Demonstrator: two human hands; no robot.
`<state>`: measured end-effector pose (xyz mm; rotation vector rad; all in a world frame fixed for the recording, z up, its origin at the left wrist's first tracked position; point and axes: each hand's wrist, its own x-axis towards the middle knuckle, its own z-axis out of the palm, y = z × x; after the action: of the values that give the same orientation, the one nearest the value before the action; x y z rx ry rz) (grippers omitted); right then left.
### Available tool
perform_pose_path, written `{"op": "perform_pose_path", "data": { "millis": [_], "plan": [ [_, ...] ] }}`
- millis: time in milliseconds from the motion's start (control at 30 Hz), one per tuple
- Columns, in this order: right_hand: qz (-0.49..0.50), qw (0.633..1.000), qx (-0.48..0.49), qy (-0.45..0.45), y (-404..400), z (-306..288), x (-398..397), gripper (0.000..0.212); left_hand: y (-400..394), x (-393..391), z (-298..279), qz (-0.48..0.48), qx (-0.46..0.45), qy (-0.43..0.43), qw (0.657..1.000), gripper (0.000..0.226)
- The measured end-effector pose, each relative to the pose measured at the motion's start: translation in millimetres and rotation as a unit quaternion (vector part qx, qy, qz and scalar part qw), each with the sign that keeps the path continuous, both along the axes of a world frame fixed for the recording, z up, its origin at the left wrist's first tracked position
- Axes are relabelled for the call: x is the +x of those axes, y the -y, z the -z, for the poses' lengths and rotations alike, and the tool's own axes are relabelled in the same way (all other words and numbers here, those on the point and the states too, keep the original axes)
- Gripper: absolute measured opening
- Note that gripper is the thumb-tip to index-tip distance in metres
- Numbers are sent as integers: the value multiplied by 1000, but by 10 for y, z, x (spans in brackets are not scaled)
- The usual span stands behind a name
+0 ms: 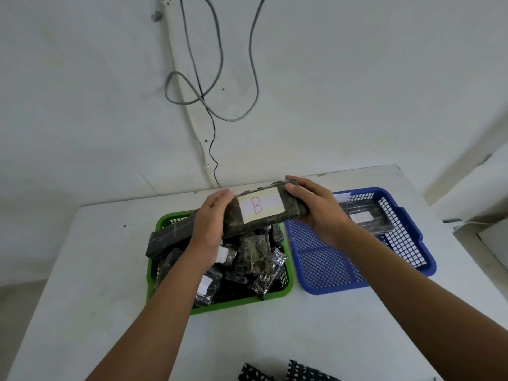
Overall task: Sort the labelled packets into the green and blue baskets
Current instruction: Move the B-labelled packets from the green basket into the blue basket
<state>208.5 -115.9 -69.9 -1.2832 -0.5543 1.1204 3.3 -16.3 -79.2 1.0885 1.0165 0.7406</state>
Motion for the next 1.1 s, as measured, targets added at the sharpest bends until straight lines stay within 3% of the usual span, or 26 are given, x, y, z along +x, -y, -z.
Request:
{"op": "perform_pose_path", "data": {
  "millis": [133,267,400,500,567,633,767,1000,1100],
  "plan": [
    [44,999,-19,4,501,125,429,34,290,400,144,84,-31,20,996,51],
    [92,987,-50,122,1087,289,906,33,685,909,356,103,-63,13,993,54],
    [158,909,-146,358,1605,591,1497,36,1109,1434,644,92,-90,-34,991,30],
    [165,857,-234,428,1866,851,1900,43,1390,1746,883,90,-94,-89,987,23],
    [135,855,-286,412,1932,976,2108,53,1527,1916,1044,82,-95,-122,985,23],
    [110,880,-302,350,1892,1067,2183,58,1599,1978,1168,77,-104,-136,982,20],
    [84,929,-268,241,1796,1247,2285,48,1724,2138,1343,80,-108,-193,972,21],
    [124,928,-258,238,1763,1528,2299,39,1721,2438,1418,93,-72,-251,961,11],
    [123,931,-249,237,1774,1582,2312,41,1777,2528,1503,69,-31,-305,949,19]
  ]
}}
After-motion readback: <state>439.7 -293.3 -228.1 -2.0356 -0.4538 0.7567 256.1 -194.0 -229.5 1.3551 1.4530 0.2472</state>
